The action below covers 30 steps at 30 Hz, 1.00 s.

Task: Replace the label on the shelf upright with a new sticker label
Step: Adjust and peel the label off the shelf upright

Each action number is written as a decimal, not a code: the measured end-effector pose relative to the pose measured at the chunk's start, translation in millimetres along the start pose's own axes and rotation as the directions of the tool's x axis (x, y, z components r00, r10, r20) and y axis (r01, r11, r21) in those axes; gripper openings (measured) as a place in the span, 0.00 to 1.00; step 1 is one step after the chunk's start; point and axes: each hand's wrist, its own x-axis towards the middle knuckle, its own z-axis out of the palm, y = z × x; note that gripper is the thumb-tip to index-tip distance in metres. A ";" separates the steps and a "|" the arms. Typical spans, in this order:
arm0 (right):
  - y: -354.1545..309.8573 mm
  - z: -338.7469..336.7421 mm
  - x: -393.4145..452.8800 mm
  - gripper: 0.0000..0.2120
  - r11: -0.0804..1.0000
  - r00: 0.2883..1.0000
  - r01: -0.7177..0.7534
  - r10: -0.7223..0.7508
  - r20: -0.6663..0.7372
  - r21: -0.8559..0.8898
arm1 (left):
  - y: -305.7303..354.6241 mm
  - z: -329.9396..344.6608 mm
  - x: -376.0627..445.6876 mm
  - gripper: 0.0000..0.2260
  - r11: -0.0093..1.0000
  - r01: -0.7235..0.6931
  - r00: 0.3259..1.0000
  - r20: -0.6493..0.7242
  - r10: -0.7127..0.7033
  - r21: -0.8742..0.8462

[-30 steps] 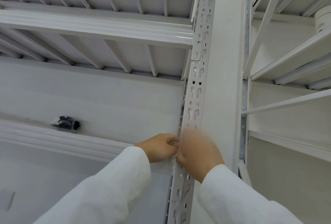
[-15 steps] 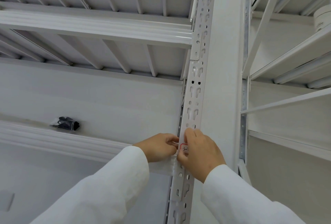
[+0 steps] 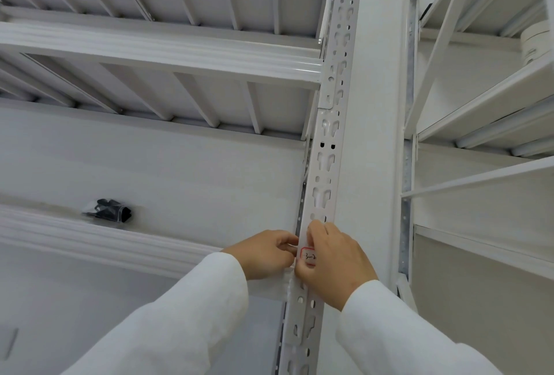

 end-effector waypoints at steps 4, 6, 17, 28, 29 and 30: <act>-0.2 1.7 1.1 0.07 1.000 1.000 -0.017 0.018 -0.019 0.026 | -1.0 0.3 -0.4 0.21 1.000 -0.007 1.000 0.000 0.007 -0.003; -1.1 3.3 0.6 0.07 0.999 0.999 -0.025 0.026 -0.034 0.020 | -1.0 0.9 -0.8 0.21 1.000 -0.010 1.000 -0.002 0.010 -0.012; -5.1 11.7 -1.3 0.06 0.996 0.993 -0.079 0.083 -0.079 0.053 | -1.2 2.3 -1.8 0.21 1.000 -0.005 1.000 -0.010 0.005 -0.009; 7.1 9.2 -9.0 0.07 0.947 0.975 -0.121 0.169 -0.141 0.298 | -2.1 0.5 -0.1 0.22 1.000 -0.019 1.000 -0.004 0.019 -0.005; 9.4 10.2 -10.6 0.09 0.893 0.956 -0.174 0.254 -0.145 0.415 | -2.0 0.2 0.2 0.22 1.000 -0.016 1.000 0.000 0.016 -0.006; 11.8 12.6 -11.0 0.13 0.817 0.929 -0.235 0.348 -0.126 0.526 | -2.5 0.1 1.1 0.22 1.000 -0.012 1.000 0.005 0.012 -0.014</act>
